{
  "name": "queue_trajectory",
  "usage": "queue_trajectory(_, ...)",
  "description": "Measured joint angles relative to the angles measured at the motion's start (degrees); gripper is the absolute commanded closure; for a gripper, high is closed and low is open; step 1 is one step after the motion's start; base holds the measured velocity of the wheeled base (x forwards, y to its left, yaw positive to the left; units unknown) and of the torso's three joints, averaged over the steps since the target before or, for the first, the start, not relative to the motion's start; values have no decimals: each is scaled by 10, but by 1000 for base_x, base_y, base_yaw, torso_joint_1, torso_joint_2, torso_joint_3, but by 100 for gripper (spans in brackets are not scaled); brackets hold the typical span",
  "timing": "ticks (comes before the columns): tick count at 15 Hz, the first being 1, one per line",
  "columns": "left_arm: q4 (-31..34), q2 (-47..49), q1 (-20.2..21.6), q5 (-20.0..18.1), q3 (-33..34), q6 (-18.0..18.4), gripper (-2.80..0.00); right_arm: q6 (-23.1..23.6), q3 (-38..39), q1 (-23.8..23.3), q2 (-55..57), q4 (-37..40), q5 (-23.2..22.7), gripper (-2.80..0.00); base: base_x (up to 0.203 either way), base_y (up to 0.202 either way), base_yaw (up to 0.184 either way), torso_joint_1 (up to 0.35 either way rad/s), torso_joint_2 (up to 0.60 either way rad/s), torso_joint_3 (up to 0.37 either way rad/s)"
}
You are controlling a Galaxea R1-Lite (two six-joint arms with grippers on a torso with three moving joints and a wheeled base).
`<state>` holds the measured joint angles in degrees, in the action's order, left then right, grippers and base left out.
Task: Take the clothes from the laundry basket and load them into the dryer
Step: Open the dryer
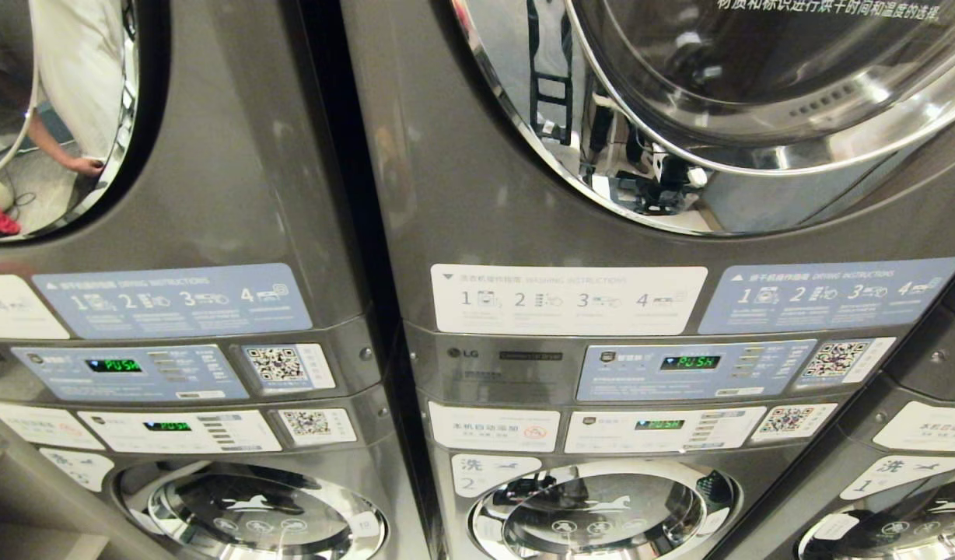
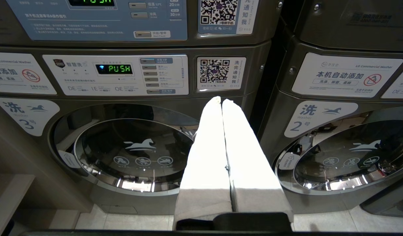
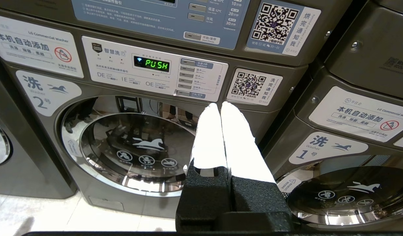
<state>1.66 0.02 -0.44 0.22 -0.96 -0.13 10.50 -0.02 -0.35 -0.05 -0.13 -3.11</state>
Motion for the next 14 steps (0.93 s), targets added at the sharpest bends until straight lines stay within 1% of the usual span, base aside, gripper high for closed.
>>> queue_trajectory(9,0,0,0,0,0,0,0,3,-5,0,0,0,5,0,0,0,0,0,0,0)
queue_trajectory(10,0,0,0,0,0,0,0,3,-27,0,1,0,10,0,0,0,0,0,0,0)
queue_trajectory(11,0,0,0,0,0,0,0,1,-67,0,5,7,13,0,0,0,0,0,0,0)
queue_trajectory(13,0,0,0,0,0,0,0,-15,-173,-1,39,19,13,0,0,0,0,0,0,0)
queue_trajectory(14,0,0,0,0,0,0,0,-33,-235,-1,77,22,10,0,0,0,0,0,0,0)
